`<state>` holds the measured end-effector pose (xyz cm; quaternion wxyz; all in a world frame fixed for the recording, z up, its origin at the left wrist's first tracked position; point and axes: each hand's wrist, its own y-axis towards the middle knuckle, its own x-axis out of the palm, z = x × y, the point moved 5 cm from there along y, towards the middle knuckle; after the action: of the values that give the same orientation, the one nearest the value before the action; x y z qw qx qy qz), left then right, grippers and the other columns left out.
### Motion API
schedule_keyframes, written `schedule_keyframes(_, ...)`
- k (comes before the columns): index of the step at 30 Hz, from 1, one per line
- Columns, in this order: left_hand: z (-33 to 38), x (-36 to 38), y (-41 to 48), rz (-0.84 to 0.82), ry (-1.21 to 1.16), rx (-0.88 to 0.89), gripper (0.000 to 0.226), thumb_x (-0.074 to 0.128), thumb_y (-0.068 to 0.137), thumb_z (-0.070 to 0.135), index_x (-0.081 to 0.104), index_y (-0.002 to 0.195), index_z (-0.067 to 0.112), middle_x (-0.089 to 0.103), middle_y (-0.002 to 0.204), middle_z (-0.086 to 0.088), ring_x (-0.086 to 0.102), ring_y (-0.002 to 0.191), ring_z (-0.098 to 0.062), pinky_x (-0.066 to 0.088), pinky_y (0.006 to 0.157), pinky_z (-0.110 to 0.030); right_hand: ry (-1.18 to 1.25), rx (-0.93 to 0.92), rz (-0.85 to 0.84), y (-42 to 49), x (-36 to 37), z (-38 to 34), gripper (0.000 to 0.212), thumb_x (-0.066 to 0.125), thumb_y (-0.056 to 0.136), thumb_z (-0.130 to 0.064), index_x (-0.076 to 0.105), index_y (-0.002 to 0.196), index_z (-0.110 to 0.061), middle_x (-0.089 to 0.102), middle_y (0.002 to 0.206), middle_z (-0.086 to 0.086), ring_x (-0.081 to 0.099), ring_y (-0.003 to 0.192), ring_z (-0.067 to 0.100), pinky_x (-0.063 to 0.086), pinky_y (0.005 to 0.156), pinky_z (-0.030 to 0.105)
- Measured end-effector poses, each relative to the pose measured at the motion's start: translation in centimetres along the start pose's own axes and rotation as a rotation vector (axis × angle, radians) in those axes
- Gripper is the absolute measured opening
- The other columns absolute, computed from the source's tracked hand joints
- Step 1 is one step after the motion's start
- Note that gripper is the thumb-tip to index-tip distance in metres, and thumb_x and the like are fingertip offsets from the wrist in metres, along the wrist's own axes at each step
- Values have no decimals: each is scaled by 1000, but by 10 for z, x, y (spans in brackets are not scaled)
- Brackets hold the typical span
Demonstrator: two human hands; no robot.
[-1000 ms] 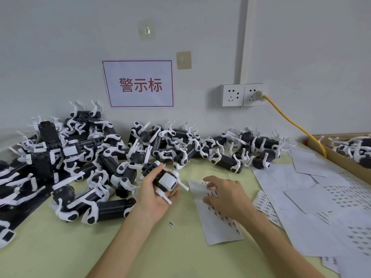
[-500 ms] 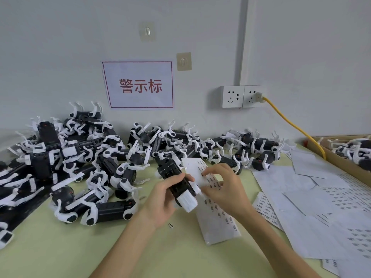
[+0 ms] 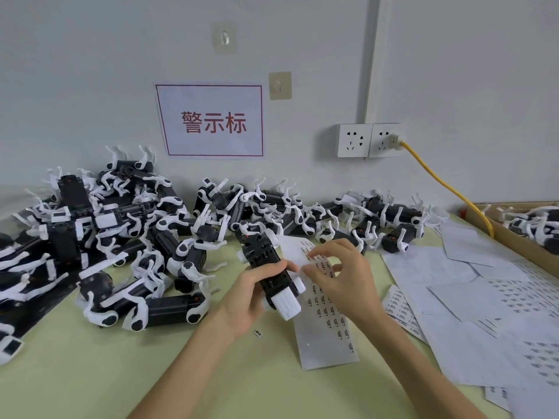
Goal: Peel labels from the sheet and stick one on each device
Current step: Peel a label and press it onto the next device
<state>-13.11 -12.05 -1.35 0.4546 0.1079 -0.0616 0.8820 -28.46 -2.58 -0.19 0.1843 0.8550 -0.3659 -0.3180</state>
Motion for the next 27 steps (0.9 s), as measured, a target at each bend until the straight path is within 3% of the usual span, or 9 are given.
schedule_keyframes(4, 2, 2, -2, 14, 14, 9, 37, 73, 78, 37, 80, 107, 15, 70, 95, -6, 73, 89, -20, 55, 71, -25, -18, -35, 3, 0, -2, -2, 20, 83, 84, -26, 70, 85, -41, 67, 93, -22, 62, 96, 0, 40, 71, 7)
schedule_keyframes(8, 3, 9, -1, -3, 46, 9, 50, 79, 67, 41, 80, 113, 22, 75, 103, -4, 75, 92, -21, 56, 66, -25, -10, -42, 31, -2, 0, -3, 29, 82, 85, -20, 69, 75, -43, 68, 87, -24, 65, 85, 3, 42, 66, 8)
schedule_keyframes(14, 2, 10, 0, -33, 96, 30, 55, 77, 67, 45, 77, 119, 29, 75, 119, -1, 75, 99, -26, 59, 81, -31, -42, -13, 46, -2, -3, -2, 20, 73, 91, -19, 74, 76, -31, 69, 73, -21, 66, 75, 2, 44, 63, 9)
schedule_keyframes(18, 1, 11, 0, -34, 123, 20, 56, 78, 64, 46, 78, 117, 29, 77, 112, 4, 75, 98, -24, 57, 88, -34, -46, 26, 72, -2, -5, 0, 22, 71, 92, -15, 72, 74, -27, 67, 70, -23, 65, 71, 0, 44, 61, 8)
schedule_keyframes(21, 0, 9, 1, -21, 122, 25, 53, 78, 64, 43, 79, 115, 27, 76, 117, 3, 75, 97, -26, 55, 89, -34, -15, 57, 120, 0, -10, 1, 24, 69, 92, -10, 71, 74, -26, 68, 68, -20, 63, 66, 4, 43, 57, 10)
schedule_keyframes(24, -1, 5, 3, 15, 126, 33, 42, 75, 69, 35, 80, 110, 26, 75, 110, 9, 70, 93, -22, 55, 84, -32, 31, 65, 186, 2, -18, -1, 26, 70, 92, -8, 71, 77, -29, 69, 70, -19, 63, 67, 3, 45, 59, 11)
schedule_keyframes(27, -5, 1, 7, 71, 58, 22, 40, 80, 58, 31, 78, 96, 20, 73, 93, 8, 67, 84, -14, 58, 71, -35, 101, 71, 212, 3, -22, -3, 24, 72, 91, -8, 73, 84, -31, 71, 75, -21, 67, 72, 2, 48, 65, 10)
